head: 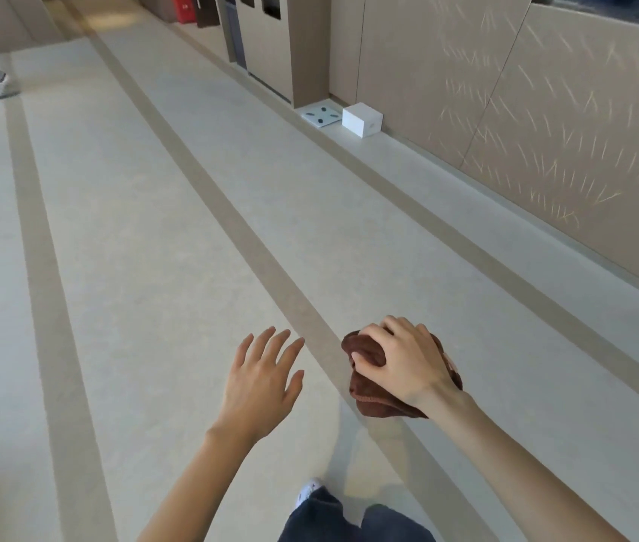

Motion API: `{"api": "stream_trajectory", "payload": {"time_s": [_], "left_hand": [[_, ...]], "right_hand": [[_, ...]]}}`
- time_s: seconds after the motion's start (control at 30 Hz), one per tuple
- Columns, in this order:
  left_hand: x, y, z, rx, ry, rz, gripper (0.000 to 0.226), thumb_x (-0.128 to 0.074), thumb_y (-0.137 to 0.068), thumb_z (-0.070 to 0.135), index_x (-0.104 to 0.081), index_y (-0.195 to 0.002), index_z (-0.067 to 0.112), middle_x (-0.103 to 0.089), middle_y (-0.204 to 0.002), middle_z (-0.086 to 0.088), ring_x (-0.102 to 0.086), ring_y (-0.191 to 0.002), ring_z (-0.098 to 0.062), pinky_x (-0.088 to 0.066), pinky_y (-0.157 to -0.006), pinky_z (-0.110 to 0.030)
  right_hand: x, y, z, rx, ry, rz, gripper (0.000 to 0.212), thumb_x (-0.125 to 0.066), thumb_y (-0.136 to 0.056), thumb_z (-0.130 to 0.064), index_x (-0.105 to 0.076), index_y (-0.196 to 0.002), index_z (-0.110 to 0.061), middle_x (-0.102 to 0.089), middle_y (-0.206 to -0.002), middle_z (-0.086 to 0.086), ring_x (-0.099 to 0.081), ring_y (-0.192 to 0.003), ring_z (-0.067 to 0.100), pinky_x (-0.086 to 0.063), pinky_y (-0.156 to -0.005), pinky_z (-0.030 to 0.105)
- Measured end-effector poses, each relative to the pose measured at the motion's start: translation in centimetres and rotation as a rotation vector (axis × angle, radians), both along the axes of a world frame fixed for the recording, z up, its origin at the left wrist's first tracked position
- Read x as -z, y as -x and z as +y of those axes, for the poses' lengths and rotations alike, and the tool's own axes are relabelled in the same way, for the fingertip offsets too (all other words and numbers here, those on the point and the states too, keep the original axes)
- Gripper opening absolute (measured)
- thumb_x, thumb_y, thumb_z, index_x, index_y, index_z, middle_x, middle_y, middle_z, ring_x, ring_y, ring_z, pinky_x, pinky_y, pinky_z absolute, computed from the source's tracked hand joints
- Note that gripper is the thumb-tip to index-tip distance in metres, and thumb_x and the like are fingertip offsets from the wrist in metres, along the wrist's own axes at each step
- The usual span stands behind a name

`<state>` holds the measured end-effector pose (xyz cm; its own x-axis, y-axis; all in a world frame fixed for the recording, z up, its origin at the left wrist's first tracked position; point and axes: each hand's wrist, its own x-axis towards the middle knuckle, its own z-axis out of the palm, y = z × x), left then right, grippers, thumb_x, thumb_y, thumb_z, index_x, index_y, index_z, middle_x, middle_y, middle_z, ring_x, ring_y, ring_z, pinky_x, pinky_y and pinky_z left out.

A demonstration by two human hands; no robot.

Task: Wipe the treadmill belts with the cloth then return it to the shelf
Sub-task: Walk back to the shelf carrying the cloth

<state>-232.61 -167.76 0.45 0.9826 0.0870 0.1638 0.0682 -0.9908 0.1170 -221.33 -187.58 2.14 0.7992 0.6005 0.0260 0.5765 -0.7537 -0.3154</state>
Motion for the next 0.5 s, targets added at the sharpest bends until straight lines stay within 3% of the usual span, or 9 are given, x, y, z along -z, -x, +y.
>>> {"api": "stream_trajectory", "payload": {"time_s": [0.37,0.5], "left_hand": [[1.2,-14.9,8.5,-0.008,0.039,0.103,0.052,-0.031,-0.087,0.042,-0.062,-0.120,0.018,-0.062,-0.122,-0.005,-0.056,-0.117,-0.030,-0.042,-0.099,-0.048],[1.4,-22.7,11.0,-0.033,0.044,0.120,0.047,-0.039,-0.088,0.041,-0.059,-0.124,0.019,-0.060,-0.127,-0.005,-0.051,-0.123,-0.029,-0.038,-0.103,-0.047]], "right_hand": [[1.5,-13.4,7.8,-0.003,0.050,-0.031,0.034,-0.048,-0.084,-0.050,-0.064,-0.101,-0.025,-0.059,-0.091,-0.004,-0.055,-0.087,0.021,-0.037,-0.075,0.034],[1.9,-21.2,10.0,0.009,0.056,-0.065,0.035,-0.047,-0.081,-0.052,-0.064,-0.098,-0.026,-0.059,-0.087,-0.003,-0.056,-0.081,0.022,-0.039,-0.072,0.035]]}}
